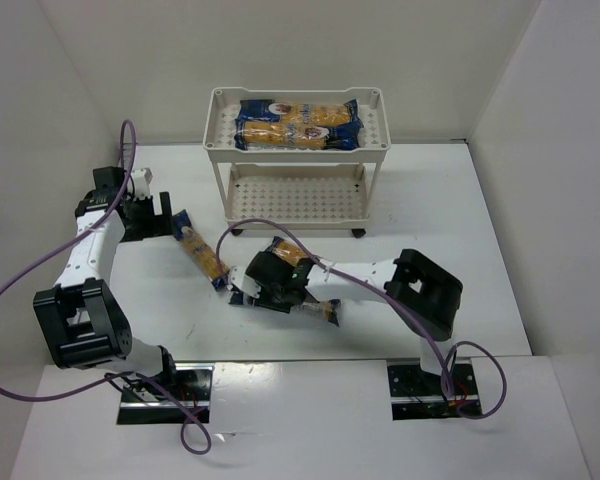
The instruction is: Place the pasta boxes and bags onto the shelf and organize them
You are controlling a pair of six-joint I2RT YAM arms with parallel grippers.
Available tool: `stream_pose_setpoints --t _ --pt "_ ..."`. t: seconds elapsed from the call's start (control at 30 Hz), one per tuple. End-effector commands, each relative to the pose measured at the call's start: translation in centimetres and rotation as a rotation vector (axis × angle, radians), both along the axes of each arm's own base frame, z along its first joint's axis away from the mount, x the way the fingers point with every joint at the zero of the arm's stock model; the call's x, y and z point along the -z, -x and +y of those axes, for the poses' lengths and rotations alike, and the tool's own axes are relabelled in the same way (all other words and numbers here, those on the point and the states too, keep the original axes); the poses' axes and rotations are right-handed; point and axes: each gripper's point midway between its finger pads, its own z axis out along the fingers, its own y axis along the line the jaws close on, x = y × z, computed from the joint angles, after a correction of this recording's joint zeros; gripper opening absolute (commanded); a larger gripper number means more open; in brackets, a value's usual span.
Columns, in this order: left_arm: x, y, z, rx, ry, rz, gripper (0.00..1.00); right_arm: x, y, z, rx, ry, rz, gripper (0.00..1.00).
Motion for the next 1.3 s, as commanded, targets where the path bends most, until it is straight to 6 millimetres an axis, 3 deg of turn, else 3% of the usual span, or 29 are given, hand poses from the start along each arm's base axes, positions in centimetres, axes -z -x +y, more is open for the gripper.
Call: stream_pose_setpoints --t 0.0,0.07,0.1,0.23,0.3,0.43,0.57,0.6,0.63,0.67,0.7,0.73,0.8,0.83,0.9,1.0,1.03,1.1,1.27 --pt "-1.0 -0.6 -0.3 -0.001 0.015 -0.054 1.00 -1.5 -2.3 0.2 -0.037 0.046 -0.136 0.00" --pt "-1.2 -0.6 -0.1 -0.006 0.005 -0.061 1.00 -4.2 -3.9 0.4 -0.036 0.038 -0.232 0.00" --pt "-1.2 -0.6 -0.1 -0.006 0.005 -0.061 1.00 -6.8 -4.6 0.9 -0.056 0.009 -0.288 0.00" --pt "-1.3 -0.7 0.3 -0.010 -0.019 -0.066 1.00 -12.6 -5.3 1.1 -0.067 -0.066 -0.384 0.00" --pt "-1.3 -0.7 0.5 -0.016 -0.027 -0.064 1.00 -14.3 -4.9 1.1 -0.077 -0.102 -0.384 0.00" --pt "-1.5 -0.6 0.7 -0.014 -0.040 -0.062 1.00 -19.5 -3.6 0.7 -0.132 -0.188 -0.458 0.00" --pt "-1.5 -0.8 1.0 -0.013 -0.054 -0.060 1.00 -21.8 -5.6 -1.0 -0.132 -0.136 -0.655 0.00" --pt "-1.5 -0.8 1.0 -0.013 -0.054 -0.060 1.00 -23.1 -6.5 -0.6 -0.121 -0.157 -0.739 0.00" --pt "-1.5 -0.8 1.0 -0.013 -0.054 -0.060 1.00 -23.5 -7.4 -1.0 -0.112 -0.124 -0.810 0.00" --pt "-1.9 -1.1 1.1 -0.013 -0.057 -0.070 1.00 -22.7 -8.0 -1.4 -0.178 -0.056 -0.873 0.00" --pt "-1.9 -1.1 1.1 -0.013 -0.057 -0.070 1.00 -24.2 -8.9 -1.0 -0.155 -0.104 -0.940 0.00" --pt "-1.9 -1.1 1.1 -0.013 -0.057 -0.070 1.00 -24.7 -9.5 -1.2 -0.150 -0.110 -0.961 0.00" --pt "-1.9 -1.1 1.1 -0.013 -0.057 -0.070 1.00 -23.7 -11.5 -1.2 -0.163 -0.087 -0.960 0.00" --pt "-1.8 -1.0 1.2 -0.018 -0.064 -0.068 1.00 -24.4 -12.6 -1.4 -0.143 -0.094 -0.997 0.00" --pt "-1.8 -1.0 1.2 -0.018 -0.064 -0.068 1.00 -23.8 -15.0 -2.3 -0.155 -0.052 -1.031 0.00" --pt "-1.8 -1.0 1.2 -0.018 -0.064 -0.068 1.00 -24.6 -17.7 -3.2 -0.136 -0.051 -1.073 0.00" --pt "-1.8 -1.0 1.2 -0.018 -0.064 -0.068 1.00 -23.9 -18.3 -2.9 -0.149 -0.038 -1.065 0.00" --pt "-1.8 -1.3 1.1 -0.013 -0.056 -0.069 1.00 -24.7 -19.5 -2.7 -0.145 -0.049 -1.084 0.00" --pt "-1.7 -1.8 1.3 -0.013 -0.057 -0.070 1.00 -22.7 -21.1 -1.6 -0.195 -0.026 -1.078 0.00"
